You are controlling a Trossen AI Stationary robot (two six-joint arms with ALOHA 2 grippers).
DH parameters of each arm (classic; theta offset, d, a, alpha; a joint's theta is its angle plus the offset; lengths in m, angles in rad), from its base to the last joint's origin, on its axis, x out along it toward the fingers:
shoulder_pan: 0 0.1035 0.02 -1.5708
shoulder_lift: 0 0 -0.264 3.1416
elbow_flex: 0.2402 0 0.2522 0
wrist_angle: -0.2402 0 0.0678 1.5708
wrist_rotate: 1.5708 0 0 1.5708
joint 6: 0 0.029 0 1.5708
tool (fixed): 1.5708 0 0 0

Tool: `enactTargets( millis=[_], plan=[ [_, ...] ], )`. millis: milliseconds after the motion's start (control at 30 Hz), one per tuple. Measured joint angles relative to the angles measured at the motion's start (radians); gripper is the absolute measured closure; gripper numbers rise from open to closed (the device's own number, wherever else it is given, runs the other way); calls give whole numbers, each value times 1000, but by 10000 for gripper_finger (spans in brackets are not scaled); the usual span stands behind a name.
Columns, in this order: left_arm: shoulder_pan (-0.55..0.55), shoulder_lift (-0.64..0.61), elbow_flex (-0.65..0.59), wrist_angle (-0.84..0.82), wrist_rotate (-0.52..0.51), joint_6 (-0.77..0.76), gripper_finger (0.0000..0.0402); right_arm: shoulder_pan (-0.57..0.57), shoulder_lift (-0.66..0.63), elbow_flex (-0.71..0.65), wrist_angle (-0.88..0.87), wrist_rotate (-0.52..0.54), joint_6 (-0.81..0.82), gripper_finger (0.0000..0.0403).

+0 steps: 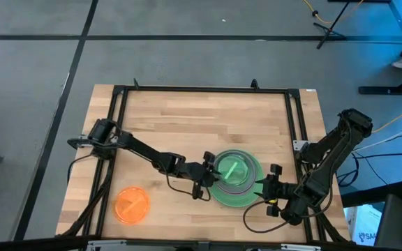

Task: Stack plastic plates
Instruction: Stack the light green plate on the light blue plate, then stack the light orange plate on the light green plate

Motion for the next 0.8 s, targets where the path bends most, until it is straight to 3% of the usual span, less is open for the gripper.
enactTargets(
  millis=[167, 300, 533, 800],
  plan=[
    [-51, -67, 0, -163, -93, -18, 279, 0, 0, 0, 0, 7, 0, 226],
    [-102, -146, 0, -339, -113, -148, 278, 0, 0, 0, 14, 31, 0, 226],
    [-215, -300, 0, -793, -47, -523, 278, 0, 1, 0, 51, 57, -37, 226],
    [-321, -362, -2, -1126, 132, -910, 278, 0, 1, 0, 43, 69, -67, 226]
  ],
)
